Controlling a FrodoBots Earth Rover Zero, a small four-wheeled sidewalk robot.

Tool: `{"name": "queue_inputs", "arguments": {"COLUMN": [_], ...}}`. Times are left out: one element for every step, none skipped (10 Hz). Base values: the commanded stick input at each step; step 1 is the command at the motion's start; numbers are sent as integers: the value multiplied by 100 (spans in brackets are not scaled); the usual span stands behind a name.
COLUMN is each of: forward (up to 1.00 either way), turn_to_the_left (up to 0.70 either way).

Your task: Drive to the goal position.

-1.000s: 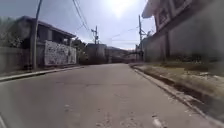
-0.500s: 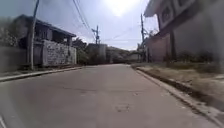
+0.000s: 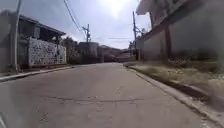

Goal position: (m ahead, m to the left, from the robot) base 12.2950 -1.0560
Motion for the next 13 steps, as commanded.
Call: {"name": "queue_inputs", "arguments": {"forward": [100, 100, 100, 100, 100, 100, 100, 100, 100, 100, 100, 100, 100], "turn_to_the_left": [-33, -29, 7, 7, 7, 7, 7, 7, 7, 7, -25, -33, -33]}}
